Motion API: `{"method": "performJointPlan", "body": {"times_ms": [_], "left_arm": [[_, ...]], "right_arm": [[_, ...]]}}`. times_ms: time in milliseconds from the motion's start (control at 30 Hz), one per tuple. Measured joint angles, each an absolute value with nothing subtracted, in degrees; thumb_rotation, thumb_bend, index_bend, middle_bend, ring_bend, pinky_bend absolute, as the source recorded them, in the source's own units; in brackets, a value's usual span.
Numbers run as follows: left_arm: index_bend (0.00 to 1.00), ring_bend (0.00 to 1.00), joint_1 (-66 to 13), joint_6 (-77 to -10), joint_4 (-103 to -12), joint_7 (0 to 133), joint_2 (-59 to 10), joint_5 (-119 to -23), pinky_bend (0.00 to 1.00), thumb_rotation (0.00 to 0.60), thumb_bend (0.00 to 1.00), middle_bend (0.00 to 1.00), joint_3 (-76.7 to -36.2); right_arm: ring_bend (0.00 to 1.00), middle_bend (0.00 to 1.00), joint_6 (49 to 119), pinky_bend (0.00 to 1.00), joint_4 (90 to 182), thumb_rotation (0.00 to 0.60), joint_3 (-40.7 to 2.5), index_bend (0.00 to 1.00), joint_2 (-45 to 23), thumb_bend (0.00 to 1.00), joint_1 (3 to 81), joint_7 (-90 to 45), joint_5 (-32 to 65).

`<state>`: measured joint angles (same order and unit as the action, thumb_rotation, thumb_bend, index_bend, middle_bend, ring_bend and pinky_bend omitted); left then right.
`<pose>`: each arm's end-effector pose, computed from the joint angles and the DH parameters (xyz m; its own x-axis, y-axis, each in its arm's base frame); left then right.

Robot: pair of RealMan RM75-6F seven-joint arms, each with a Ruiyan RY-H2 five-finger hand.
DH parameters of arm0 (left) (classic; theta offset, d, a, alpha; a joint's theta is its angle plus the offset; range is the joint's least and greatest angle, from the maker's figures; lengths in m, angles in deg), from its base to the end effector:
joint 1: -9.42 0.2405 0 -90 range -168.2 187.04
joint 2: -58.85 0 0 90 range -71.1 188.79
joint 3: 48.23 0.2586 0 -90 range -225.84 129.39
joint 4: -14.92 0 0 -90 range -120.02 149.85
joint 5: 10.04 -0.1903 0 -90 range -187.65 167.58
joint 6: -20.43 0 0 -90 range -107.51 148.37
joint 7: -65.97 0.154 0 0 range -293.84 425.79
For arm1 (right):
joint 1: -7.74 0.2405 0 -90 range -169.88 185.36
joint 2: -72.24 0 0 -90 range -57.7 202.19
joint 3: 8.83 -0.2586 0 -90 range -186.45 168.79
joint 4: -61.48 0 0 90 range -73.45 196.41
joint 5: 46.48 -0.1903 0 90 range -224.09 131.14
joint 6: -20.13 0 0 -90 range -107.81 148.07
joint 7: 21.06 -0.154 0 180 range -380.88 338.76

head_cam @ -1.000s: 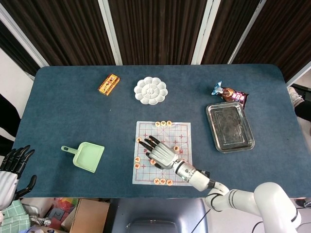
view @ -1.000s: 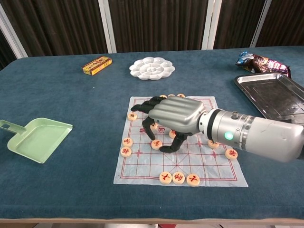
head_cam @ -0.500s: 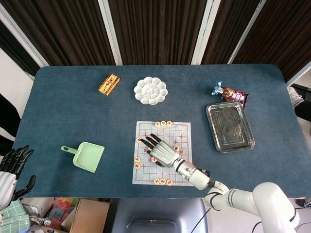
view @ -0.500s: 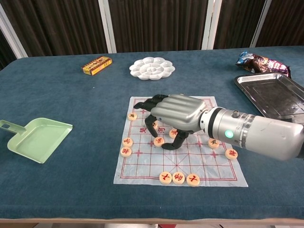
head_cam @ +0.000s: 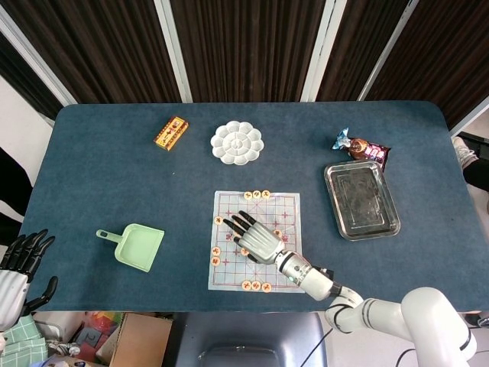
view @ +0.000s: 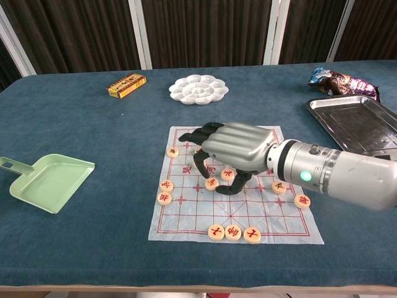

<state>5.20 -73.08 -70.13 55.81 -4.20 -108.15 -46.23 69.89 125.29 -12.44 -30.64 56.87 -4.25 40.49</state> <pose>-0.2985 0.1681 0.1881 0.3630 -0.0268 0.9314 0.9081 -0.2137 -0.3601 -0.1129 -0.3342 -0.0900 0.7192 -0.0818 0.6899 -0.5099 -0.7366 0.4443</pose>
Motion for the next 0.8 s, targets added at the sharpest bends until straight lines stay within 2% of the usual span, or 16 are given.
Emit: {"method": "performJointPlan", "body": {"times_ms": [433, 567, 700, 800], "left_arm": [[0.0, 0.0, 5.36, -73.7, -70.16, 56.58, -4.5, -108.54, 0.01, 0.6, 0.46, 0.0, -46.32], [0.0, 0.0, 5.34, -73.72, -70.05, 56.29, -4.47, -108.57, 0.01, 0.6, 0.46, 0.0, -46.3], [0.0, 0.0, 5.44, -73.85, -70.04, 56.32, -4.45, -108.4, 0.01, 0.6, 0.46, 0.0, -46.36], [0.0, 0.0, 5.48, -73.99, -70.06, 56.69, -4.55, -108.63, 0.01, 0.6, 0.46, 0.0, -46.32]], "right_arm": [[0.0, 0.11, 70.39, 0.0, 128.87, 0.6, -12.15, 0.52, -28.76, 0.47, 56.34, -4.61, 40.17], [0.0, 0.11, 72.6, 0.0, 131.28, 0.6, -12.07, 0.48, -27.15, 0.47, 55.52, -5.25, 40.74], [0.0, 0.08, 77.07, 0.0, 135.7, 0.6, -11.74, 0.37, -23.46, 0.47, 53.43, -6.75, 41.77], [0.0, 0.02, 82.35, 0.0, 140.66, 0.6, -10.74, 0.2, -18.94, 0.47, 50.33, -7.68, 42.94]]}}
